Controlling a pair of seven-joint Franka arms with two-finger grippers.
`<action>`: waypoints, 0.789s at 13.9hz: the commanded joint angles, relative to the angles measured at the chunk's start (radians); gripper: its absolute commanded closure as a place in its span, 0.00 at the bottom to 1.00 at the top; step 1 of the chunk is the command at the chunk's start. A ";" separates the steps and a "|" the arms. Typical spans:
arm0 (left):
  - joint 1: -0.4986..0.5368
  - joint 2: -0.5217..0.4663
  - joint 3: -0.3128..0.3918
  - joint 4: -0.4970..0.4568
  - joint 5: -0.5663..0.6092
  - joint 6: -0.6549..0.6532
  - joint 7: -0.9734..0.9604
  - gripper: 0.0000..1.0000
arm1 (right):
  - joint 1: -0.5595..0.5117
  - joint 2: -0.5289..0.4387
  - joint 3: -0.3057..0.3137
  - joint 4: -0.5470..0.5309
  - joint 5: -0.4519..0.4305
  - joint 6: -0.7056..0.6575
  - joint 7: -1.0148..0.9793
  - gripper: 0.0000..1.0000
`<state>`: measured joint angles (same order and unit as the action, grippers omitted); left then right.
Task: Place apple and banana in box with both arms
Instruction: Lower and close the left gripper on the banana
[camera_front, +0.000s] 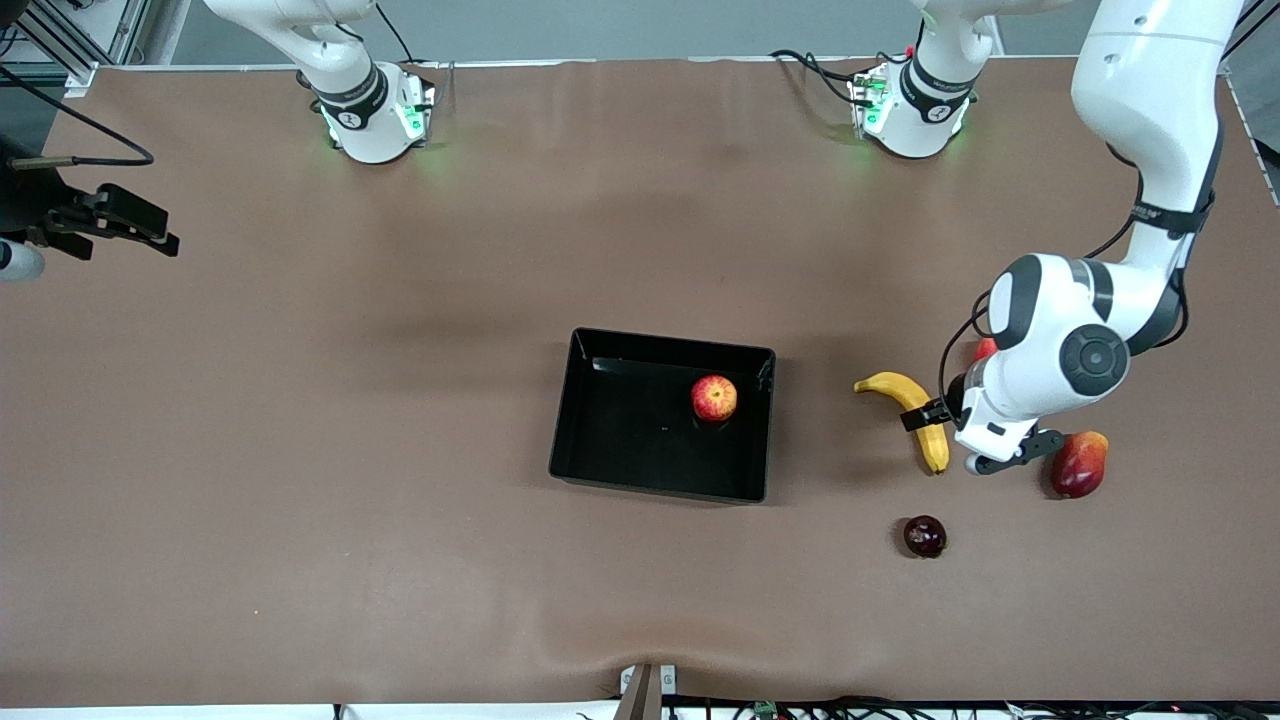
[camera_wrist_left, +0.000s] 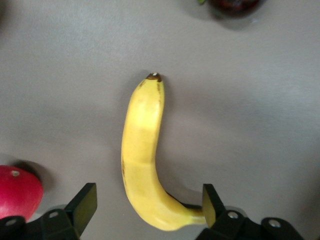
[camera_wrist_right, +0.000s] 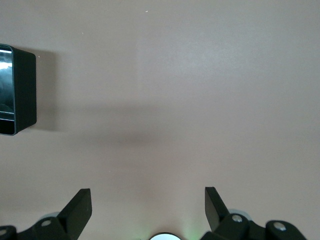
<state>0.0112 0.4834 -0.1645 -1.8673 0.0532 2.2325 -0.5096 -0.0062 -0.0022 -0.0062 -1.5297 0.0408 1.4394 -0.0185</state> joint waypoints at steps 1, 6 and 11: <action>-0.002 0.027 -0.003 -0.009 0.030 0.039 -0.084 0.16 | -0.009 0.004 0.005 0.016 0.016 -0.013 -0.008 0.00; -0.022 0.078 -0.001 -0.009 0.094 0.067 -0.158 0.22 | -0.009 0.004 0.005 0.016 0.016 -0.013 -0.008 0.00; -0.022 0.093 0.000 -0.009 0.142 0.067 -0.196 0.29 | -0.009 0.005 0.005 0.016 0.016 -0.013 -0.008 0.00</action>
<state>-0.0101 0.5775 -0.1642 -1.8718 0.1675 2.2853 -0.6780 -0.0062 -0.0022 -0.0062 -1.5297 0.0408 1.4393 -0.0185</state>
